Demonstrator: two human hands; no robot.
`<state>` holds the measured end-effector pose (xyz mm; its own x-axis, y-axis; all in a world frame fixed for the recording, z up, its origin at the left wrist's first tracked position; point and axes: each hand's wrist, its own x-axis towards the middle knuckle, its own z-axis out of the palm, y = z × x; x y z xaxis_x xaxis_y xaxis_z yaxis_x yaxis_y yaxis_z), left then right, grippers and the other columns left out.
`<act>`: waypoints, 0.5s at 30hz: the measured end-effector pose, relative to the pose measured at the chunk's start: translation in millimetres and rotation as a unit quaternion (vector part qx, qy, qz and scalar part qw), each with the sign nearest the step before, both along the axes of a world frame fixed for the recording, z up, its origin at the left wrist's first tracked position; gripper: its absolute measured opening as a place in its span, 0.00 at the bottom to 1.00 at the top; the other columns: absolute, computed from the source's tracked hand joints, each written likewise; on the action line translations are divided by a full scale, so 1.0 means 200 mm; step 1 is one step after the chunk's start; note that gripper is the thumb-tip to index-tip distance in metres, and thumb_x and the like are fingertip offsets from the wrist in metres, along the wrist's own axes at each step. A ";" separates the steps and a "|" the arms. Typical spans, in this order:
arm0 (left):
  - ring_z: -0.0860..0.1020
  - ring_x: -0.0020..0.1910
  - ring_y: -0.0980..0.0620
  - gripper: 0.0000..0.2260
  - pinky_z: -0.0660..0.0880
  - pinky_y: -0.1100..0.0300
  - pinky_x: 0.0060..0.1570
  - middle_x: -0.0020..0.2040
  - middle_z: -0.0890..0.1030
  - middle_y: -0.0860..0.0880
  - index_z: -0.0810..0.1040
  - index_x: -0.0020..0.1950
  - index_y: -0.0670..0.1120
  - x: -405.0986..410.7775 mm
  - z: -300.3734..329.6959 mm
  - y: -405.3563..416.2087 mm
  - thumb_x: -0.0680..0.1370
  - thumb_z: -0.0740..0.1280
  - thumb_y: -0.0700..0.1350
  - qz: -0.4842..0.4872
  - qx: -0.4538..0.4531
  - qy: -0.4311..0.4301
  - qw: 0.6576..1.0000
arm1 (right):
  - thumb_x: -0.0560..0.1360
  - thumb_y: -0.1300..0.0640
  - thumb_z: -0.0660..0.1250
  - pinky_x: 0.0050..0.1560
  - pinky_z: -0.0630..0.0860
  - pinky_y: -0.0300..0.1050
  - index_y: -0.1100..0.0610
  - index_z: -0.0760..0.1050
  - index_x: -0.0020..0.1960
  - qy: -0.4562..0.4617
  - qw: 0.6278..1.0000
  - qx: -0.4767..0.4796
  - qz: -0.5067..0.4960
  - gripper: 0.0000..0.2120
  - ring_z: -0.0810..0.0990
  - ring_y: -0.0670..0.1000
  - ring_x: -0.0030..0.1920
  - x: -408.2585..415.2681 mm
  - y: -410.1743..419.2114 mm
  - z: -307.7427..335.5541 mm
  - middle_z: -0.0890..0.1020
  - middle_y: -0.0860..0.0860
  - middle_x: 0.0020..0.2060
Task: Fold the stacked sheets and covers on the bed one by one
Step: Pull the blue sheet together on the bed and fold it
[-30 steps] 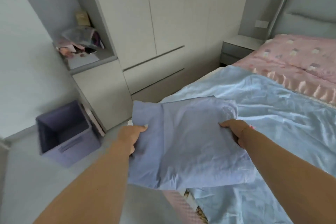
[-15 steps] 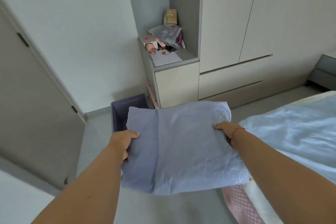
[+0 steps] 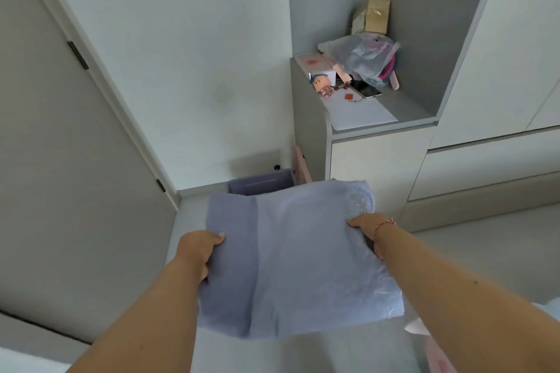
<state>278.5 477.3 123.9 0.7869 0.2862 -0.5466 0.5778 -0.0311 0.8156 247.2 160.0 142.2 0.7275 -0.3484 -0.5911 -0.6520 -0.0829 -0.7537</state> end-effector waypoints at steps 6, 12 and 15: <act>0.78 0.50 0.39 0.08 0.74 0.48 0.50 0.52 0.80 0.38 0.78 0.53 0.34 0.63 -0.13 0.10 0.75 0.69 0.36 0.020 0.005 -0.002 1.000 | 0.75 0.57 0.67 0.63 0.72 0.57 0.68 0.67 0.69 0.035 0.999 -0.004 0.012 0.26 0.76 0.63 0.60 0.69 0.10 -0.17 0.75 0.63 0.62; 0.77 0.40 0.43 0.03 0.73 0.51 0.45 0.47 0.80 0.40 0.77 0.43 0.39 1.10 -0.28 0.21 0.76 0.69 0.35 0.021 0.003 0.013 1.000 | 0.76 0.57 0.65 0.62 0.74 0.56 0.67 0.68 0.67 0.056 0.997 -0.039 0.023 0.23 0.77 0.63 0.58 1.22 0.23 -0.28 0.77 0.63 0.59; 0.77 0.39 0.43 0.02 0.73 0.53 0.43 0.48 0.80 0.39 0.78 0.49 0.37 1.35 -0.39 0.27 0.76 0.68 0.35 0.009 -0.005 0.012 1.000 | 0.75 0.60 0.65 0.60 0.75 0.55 0.68 0.69 0.65 0.071 0.996 -0.056 0.011 0.21 0.78 0.63 0.56 1.46 0.30 -0.38 0.78 0.63 0.57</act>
